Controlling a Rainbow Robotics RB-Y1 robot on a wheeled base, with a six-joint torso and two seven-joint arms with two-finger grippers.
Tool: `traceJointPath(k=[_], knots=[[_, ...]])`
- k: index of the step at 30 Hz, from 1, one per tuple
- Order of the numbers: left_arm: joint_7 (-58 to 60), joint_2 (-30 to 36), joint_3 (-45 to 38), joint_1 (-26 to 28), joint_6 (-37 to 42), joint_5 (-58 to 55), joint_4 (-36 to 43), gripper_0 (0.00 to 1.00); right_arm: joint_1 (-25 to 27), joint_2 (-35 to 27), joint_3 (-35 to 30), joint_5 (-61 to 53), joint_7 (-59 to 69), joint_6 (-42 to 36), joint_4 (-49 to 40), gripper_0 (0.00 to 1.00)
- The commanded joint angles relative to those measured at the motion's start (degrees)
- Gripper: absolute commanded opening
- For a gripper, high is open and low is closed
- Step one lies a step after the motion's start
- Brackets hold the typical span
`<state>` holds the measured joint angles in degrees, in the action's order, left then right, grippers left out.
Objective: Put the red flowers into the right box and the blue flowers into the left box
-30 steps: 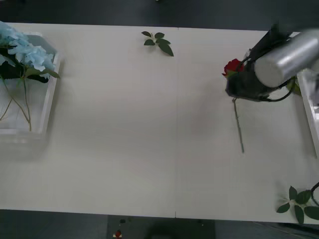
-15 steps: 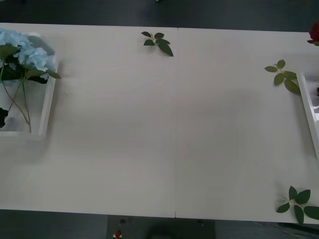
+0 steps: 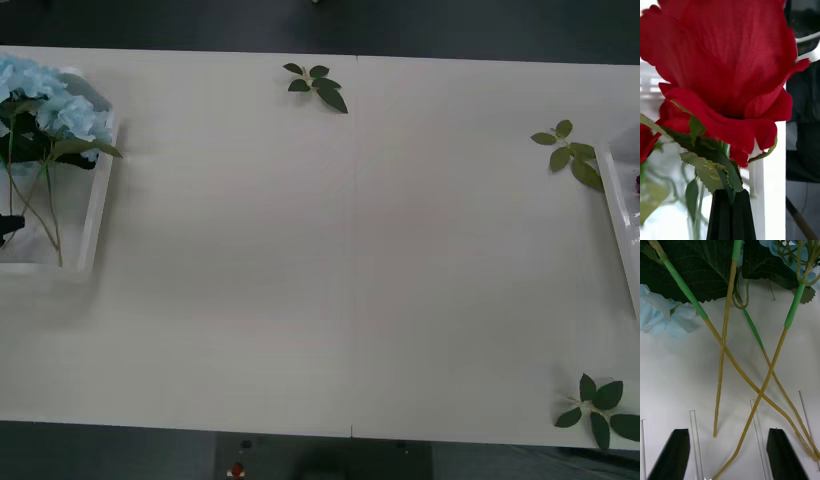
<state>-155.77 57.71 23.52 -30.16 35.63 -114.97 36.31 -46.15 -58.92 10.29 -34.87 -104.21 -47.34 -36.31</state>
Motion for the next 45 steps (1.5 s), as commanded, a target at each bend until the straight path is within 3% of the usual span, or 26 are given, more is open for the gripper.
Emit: traceJointPath(k=[1,4,10,11,12,13,14,18,27,33,36,42,45], knots=[[0.8,1.8,0.2,-0.8,0.3,2.9,-0.4,0.94,-0.4,2.5,-0.1,4.7,-0.5,4.0,2.3,0.0],[0.8,3.6,0.2,-1.4,2.9,4.8,-0.4,0.94,0.6,3.5,-0.1,7.6,0.1,5.2,2.6,0.0],[0.8,10.2,0.2,-3.7,15.3,1.4,0.5,0.94,3.0,3.6,-0.1,10.1,0.0,7.1,2.6,0.0],[0.8,11.7,0.2,-4.2,17.7,0.5,1.0,0.94,3.2,3.6,-0.1,10.1,-0.1,7.1,2.5,0.24],[0.8,13.0,0.2,-4.7,19.6,-0.2,1.3,0.94,3.2,3.6,-0.2,9.9,0.2,7.4,2.5,0.64],[0.8,14.4,0.1,-5.4,21.7,-1.1,1.7,0.94,3.3,3.6,-0.5,9.2,-0.1,7.4,2.5,0.96],[0.8,15.1,0.1,-5.8,22.7,-1.7,1.7,0.94,3.3,3.6,-0.8,8.7,-0.1,7.4,2.5,1.0],[0.8,17.5,-1.4,-7.5,28.3,-6.3,1.7,0.94,3.1,2.1,-1.8,5.3,-1.3,3.3,0.6,1.0],[0.8,18.0,-7.3,-7.8,31.1,-14.2,1.4,0.94,2.7,-5.9,-8.1,-10.9,-2.7,-26.0,-18.9,1.0],[0.8,18.7,-7.7,-8.0,37.7,-21.1,4.4,0.93,2.1,-8.5,-11.1,-21.9,-5.4,-36.8,-27.5,1.0],[0.8,18.0,-7.1,-7.9,41.9,-23.8,7.1,0.94,2.1,-8.1,-12.1,-28.7,-15.1,-38.8,-29.3,1.0],[0.8,17.2,-1.0,-7.8,48.3,-35.4,13.3,0.94,2.2,-4.9,-11.9,-42.4,-49.7,-39.8,-29.3,1.0],[0.8,17.2,1.4,-7.8,48.7,-39.0,16.1,0.94,2.2,-2.3,-11.9,-47.6,-50.8,-42.3,-28.4,1.0]])
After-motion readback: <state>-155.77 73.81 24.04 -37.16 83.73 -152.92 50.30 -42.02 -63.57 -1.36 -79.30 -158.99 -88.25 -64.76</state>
